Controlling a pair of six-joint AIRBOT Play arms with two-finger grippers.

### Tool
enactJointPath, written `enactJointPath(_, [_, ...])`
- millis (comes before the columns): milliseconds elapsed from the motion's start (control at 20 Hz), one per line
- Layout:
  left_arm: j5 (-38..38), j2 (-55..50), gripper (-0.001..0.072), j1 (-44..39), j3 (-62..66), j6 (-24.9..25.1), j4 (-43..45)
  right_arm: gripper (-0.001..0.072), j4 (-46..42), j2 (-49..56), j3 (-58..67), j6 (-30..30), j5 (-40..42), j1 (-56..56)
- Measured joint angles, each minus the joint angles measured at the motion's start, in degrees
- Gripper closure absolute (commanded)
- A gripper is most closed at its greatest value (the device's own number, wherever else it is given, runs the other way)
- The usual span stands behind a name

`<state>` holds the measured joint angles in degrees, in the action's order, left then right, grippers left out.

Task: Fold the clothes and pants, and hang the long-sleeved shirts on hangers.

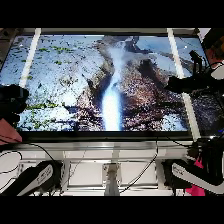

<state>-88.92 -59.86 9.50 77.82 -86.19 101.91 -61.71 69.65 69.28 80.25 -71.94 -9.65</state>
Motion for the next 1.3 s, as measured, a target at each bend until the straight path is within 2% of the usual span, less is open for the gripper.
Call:
enactJointPath(300, [0.1,-0.1,0.0702,0.0,0.0,0.0,0.0,0.0677,0.0,0.0,0.0,0.0,0.0,0.0])
enactJointPath(550, [0.6,-2.5,0.0701,0.4,-0.4,0.0,4.0,0.0677,0.0,0.0,0.0,0.0,0.0,0.0])
enactJointPath(600, [0.7,-3.5,0.0669,0.5,-0.5,0.0,5.4,0.0677,0.0,0.0,0.0,0.0,0.0,0.0])
enactJointPath(700, [0.8,-5.8,0.0485,0.6,-0.7,0.0,8.5,0.0677,0.0,0.0,0.0,0.0,0.0,0.0])
enactJointPath(900, [0.9,-11.2,0.0363,0.7,-0.8,0.0,15.0,0.0677,0.0,0.0,0.0,0.0,0.0,0.0])
enactJointPath(1000, [1.0,-14.3,0.0210,0.7,-0.8,0.0,18.4,0.0677,0.0,0.0,0.0,0.0,0.0,0.0])
enactJointPath(1100, [1.2,-17.7,0.0169,0.9,-0.8,0.0,21.2,0.0677,0.0,0.0,0.0,0.0,0.1,0.0])
enactJointPath(1300, [1.3,-24.0,0.0169,1.7,-0.8,0.0,24.1,0.0677,0.2,0.0,0.1,0.0,0.6,0.0])
